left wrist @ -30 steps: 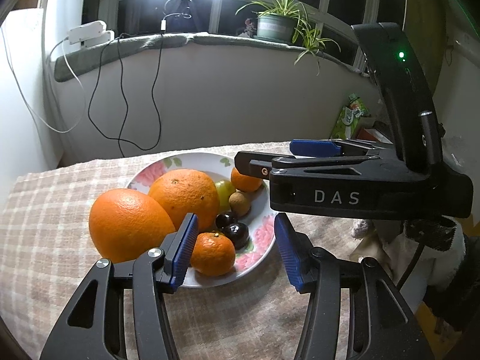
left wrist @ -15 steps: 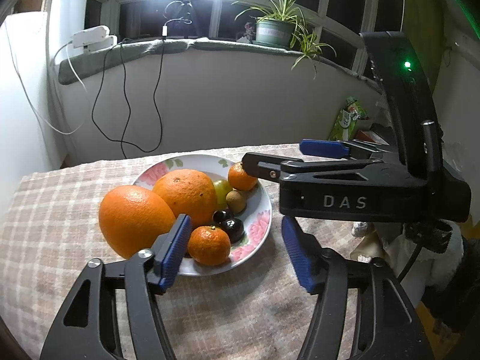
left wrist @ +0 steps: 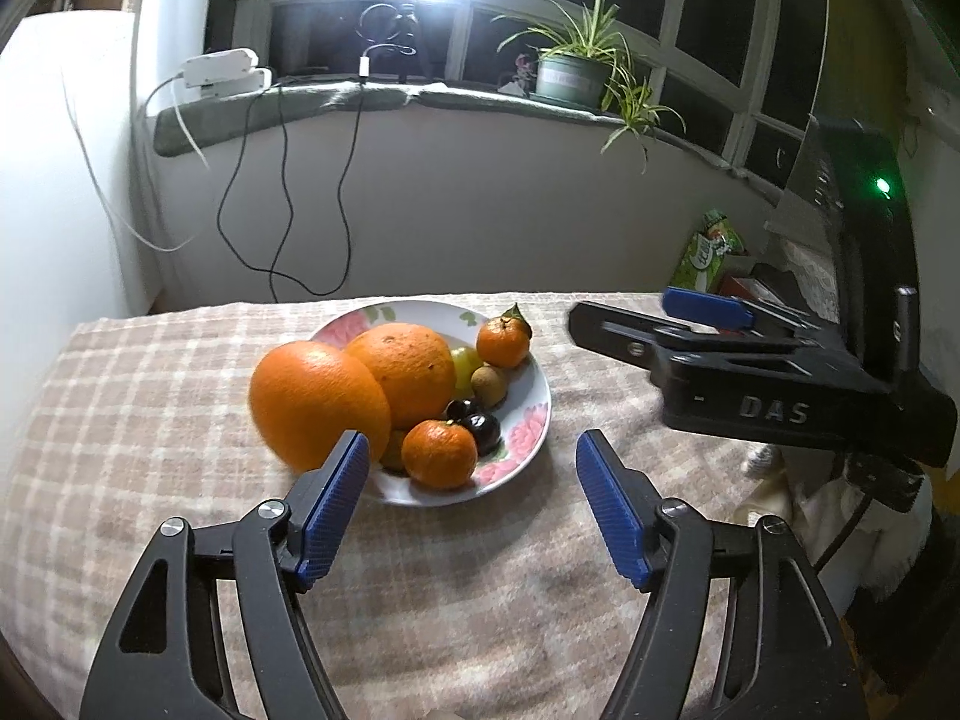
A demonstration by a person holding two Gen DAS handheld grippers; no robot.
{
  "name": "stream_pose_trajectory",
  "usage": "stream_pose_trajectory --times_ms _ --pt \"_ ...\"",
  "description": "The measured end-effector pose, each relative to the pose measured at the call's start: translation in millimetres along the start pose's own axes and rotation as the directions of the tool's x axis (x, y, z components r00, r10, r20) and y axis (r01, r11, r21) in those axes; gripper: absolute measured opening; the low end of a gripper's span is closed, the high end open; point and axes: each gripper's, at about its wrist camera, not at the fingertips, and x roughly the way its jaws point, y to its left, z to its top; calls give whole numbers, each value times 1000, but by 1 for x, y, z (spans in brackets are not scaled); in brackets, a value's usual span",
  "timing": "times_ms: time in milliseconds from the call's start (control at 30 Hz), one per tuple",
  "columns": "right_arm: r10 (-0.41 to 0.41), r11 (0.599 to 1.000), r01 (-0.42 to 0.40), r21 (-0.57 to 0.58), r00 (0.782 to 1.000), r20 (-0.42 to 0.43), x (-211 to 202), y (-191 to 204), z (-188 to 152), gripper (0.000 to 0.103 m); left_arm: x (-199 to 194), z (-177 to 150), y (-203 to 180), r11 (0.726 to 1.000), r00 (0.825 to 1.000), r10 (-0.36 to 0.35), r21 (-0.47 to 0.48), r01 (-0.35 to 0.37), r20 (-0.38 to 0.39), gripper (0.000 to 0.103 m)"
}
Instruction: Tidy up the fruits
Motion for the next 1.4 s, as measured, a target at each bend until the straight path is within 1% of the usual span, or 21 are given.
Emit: stream_pose_trajectory --times_ms 133,267,367,467,567,867,1000,1400 --pt "-5 1000 5 14 1000 19 -14 0 -8 99 -9 -4 6 1000 1000 13 -20 -13 9 72" --pt "-24 1000 24 -1 999 49 -31 6 -15 102 -20 -10 8 999 999 40 -29 -39 17 72" --pt "-44 998 46 -31 997 69 -42 13 -22 103 -27 -12 8 998 998 59 -30 -58 28 82" --pt "-77 995 81 -60 994 79 -51 20 -30 103 -33 -15 9 997 996 75 -32 -74 40 82" --pt "-95 994 100 -54 992 85 -58 23 -40 103 -38 -19 11 996 995 87 -39 -86 45 82" --pt "-85 996 84 20 995 55 -67 14 -63 103 -44 -25 13 993 993 107 -59 -104 47 82" --pt "-94 995 93 25 994 53 -69 14 -66 103 -46 -25 13 993 992 111 -54 -108 55 82" --pt "-79 997 77 26 995 54 -70 18 -66 103 -51 -27 10 991 990 123 -55 -120 64 82"
